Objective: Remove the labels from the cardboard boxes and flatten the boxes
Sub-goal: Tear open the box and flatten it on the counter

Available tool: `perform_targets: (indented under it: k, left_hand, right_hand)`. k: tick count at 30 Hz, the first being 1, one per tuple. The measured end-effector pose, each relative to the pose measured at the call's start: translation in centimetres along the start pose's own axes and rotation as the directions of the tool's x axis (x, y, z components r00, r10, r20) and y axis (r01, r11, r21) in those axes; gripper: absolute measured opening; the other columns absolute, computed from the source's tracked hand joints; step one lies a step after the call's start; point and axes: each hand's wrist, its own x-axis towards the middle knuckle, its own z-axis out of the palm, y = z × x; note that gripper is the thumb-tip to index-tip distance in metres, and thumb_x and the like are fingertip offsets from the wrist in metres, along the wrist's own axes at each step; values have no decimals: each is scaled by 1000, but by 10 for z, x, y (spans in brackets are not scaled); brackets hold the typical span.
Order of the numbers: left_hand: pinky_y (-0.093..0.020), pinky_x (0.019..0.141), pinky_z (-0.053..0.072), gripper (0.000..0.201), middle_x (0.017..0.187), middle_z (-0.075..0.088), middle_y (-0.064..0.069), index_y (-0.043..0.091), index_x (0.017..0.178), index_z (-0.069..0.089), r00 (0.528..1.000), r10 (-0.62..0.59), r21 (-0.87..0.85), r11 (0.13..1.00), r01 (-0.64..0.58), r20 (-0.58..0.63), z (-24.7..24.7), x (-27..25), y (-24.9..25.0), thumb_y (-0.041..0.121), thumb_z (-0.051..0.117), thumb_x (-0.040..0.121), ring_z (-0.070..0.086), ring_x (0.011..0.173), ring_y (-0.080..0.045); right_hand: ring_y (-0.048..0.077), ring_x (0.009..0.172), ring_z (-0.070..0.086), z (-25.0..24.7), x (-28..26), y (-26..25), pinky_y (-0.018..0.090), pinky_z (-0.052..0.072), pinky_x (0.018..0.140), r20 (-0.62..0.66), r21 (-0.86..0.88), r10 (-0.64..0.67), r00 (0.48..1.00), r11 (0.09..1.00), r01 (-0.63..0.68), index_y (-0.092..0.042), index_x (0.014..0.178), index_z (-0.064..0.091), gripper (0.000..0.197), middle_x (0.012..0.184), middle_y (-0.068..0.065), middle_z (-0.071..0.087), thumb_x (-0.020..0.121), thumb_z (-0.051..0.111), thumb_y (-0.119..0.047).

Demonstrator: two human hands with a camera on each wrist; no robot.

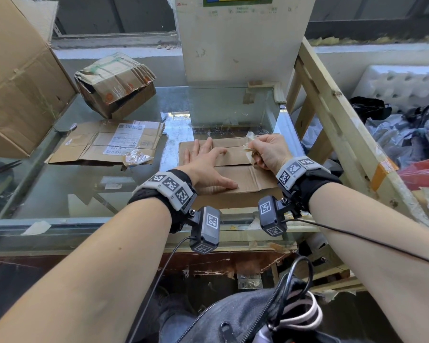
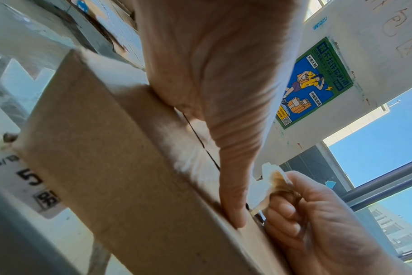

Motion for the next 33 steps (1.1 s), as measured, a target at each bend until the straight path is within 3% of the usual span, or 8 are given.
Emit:
perform_targets:
  k: [2,5,8,13,17,21,28,33]
  left_hand:
    - [-46,115,-16,98,162,-13,0,37,150,24,1000,0,-2,1000,0,4,0,0,0,58,76,69,-22,146,-27]
    - [-46,115,-16,98,162,-14,0,37,150,24,1000,0,1,1000,0,8,0,1,-1,58,76,70,-23,146,-27]
    - [-46,115,-15,97,162,-15,1,38,150,23,1000,0,12,1000,0,7,1,1,0,59,75,71,-23,146,-26]
    - [-46,116,-14,97,162,-15,1,37,149,23,1000,2,19,1000,-2,-2,1,0,0,59,75,71,-23,146,-26]
    - [-46,115,-14,96,162,-13,1,38,149,24,1000,1,17,1000,-1,-4,2,0,1,60,74,70,-22,146,-26]
    - [-46,115,-15,95,162,-13,1,39,148,24,1000,-1,11,1000,0,2,1,0,1,61,74,70,-22,146,-27]
    - [-47,119,1,102,161,5,-7,30,147,29,996,1,105,994,9,-90,-8,1,6,66,76,64,-1,148,-29]
    - [-45,121,-4,115,162,-5,-9,30,150,21,983,70,220,975,-32,-169,-26,0,5,70,76,57,-11,148,-29]
  right_hand:
    - [14,45,45,-1,-1,4,26,39,46,-35,-319,-138,990,940,120,-13,53,45,36,49,2,45,87,55,-14]
    - [16,68,44,-3,-3,7,31,34,62,-32,-694,-227,973,706,142,-18,64,41,32,67,-5,43,89,52,-34]
    - [16,75,47,-3,-3,4,31,36,66,-12,-763,-178,984,637,106,-21,83,47,27,80,-5,45,88,54,-47]
    - [20,81,53,-1,4,0,31,39,68,105,-844,-81,991,520,132,-18,83,53,32,90,1,54,88,55,-49]
    - [23,81,57,1,7,-4,30,38,64,120,-854,0,993,510,103,-14,82,60,27,87,5,59,88,58,-41]
    - [24,82,56,1,9,-4,30,38,68,111,-795,49,993,604,59,-21,67,46,25,83,3,55,89,57,-28]
    - [19,69,45,-2,5,-8,32,34,63,57,-682,-28,998,728,60,-19,61,36,34,68,0,46,86,58,-21]
    - [19,71,43,8,2,-25,32,35,67,45,-652,-71,996,754,83,-21,61,34,38,67,-5,40,91,57,-27]
